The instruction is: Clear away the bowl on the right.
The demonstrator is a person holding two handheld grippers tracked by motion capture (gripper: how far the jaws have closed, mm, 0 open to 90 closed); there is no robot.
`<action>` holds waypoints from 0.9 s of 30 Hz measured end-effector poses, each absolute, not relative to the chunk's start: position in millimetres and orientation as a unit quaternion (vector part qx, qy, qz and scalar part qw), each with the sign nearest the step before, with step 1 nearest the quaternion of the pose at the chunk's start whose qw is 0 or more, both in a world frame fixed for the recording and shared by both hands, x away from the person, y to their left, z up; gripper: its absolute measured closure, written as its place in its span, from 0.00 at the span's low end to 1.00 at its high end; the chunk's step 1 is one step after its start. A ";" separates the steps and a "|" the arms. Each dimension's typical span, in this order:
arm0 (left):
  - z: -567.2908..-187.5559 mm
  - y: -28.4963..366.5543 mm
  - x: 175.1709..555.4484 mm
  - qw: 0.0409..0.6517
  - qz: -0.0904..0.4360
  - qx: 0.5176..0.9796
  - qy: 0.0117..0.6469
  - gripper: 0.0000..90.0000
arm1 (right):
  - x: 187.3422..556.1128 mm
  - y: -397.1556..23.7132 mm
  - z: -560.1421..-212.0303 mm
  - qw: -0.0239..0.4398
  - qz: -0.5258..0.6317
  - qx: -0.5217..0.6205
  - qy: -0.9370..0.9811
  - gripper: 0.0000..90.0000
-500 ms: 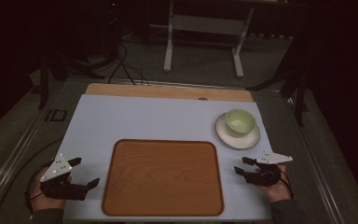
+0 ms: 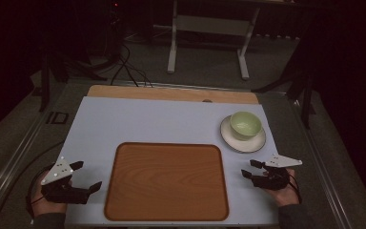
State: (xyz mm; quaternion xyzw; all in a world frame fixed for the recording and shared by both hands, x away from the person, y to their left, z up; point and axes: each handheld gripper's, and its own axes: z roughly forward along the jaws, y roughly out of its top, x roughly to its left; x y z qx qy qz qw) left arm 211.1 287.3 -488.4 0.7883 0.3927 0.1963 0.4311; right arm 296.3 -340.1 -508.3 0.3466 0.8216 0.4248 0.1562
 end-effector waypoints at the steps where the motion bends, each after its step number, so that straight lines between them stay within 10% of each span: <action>1: -488.0 287.7 210.8 0.434 0.198 0.787 0.393 0.02 | 296.1 -339.7 -506.6 0.158 0.426 0.346 0.821 0.45; 27: -487.5 289.7 210.7 0.436 0.200 0.784 0.395 0.02 | 343.1 -343.7 -472.5 0.186 0.404 0.326 0.834 0.45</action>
